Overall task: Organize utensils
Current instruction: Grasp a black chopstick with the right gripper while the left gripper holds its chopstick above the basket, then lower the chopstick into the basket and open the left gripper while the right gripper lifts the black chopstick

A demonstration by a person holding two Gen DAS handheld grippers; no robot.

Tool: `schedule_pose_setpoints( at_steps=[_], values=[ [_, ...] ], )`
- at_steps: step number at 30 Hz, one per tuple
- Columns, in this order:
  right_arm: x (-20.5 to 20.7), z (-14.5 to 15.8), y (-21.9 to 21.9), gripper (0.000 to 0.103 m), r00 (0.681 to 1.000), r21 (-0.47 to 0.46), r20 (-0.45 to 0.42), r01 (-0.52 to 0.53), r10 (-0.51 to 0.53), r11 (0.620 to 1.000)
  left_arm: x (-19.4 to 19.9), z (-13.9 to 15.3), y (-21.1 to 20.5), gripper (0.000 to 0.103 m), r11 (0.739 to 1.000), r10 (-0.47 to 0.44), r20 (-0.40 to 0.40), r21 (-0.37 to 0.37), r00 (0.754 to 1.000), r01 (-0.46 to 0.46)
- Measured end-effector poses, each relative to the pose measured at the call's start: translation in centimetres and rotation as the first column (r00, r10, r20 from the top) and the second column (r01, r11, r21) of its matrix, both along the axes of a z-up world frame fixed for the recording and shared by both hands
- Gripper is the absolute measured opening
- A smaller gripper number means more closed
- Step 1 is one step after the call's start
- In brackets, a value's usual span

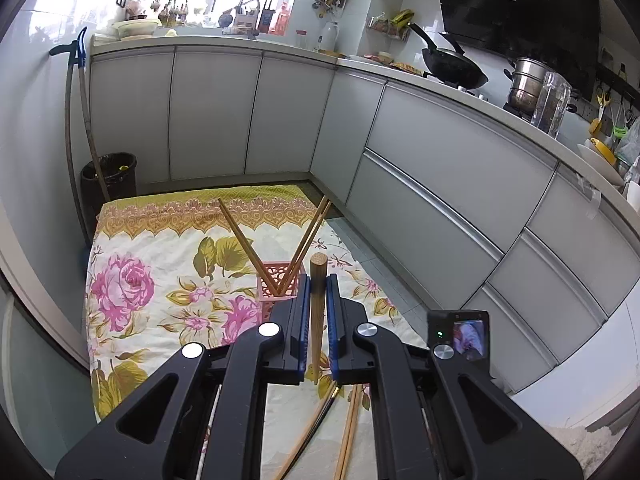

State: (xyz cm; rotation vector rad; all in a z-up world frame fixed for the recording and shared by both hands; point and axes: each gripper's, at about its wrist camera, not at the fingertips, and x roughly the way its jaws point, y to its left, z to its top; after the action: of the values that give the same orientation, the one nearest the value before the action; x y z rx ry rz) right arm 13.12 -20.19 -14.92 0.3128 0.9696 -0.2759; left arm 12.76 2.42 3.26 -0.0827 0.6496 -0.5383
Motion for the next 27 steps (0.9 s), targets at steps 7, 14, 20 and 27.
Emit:
schedule_pose_setpoints(
  at_steps=[7,14,20,27],
  values=[
    [-4.6,6.9,0.7,0.004,0.98,-0.075,0.188,-0.044,0.058,0.996,-1.5,0.5,-0.3,0.007,1.0,0.001,0.017,-0.006,1.0,-0.001],
    [-7.5,11.9,0.6,0.004,0.957,-0.088,0.281,-0.055,0.078,0.995,-2.4,1.6,-0.7,0.007,1.0,0.002,0.035,0.004,0.999,-0.002],
    [-7.5,16.1,0.3,0.004,0.935,-0.121,0.342,-0.06,0.098,0.991,-2.6,3.1,-1.2,0.007,1.0,0.009,0.066,0.016,0.998,-0.011],
    [-7.0,19.6,-1.0,0.004,0.922,-0.104,0.375,-0.058,0.093,0.993,-1.6,4.7,-2.1,0.007,1.0,0.021,0.077,0.021,0.997,-0.023]
  ],
)
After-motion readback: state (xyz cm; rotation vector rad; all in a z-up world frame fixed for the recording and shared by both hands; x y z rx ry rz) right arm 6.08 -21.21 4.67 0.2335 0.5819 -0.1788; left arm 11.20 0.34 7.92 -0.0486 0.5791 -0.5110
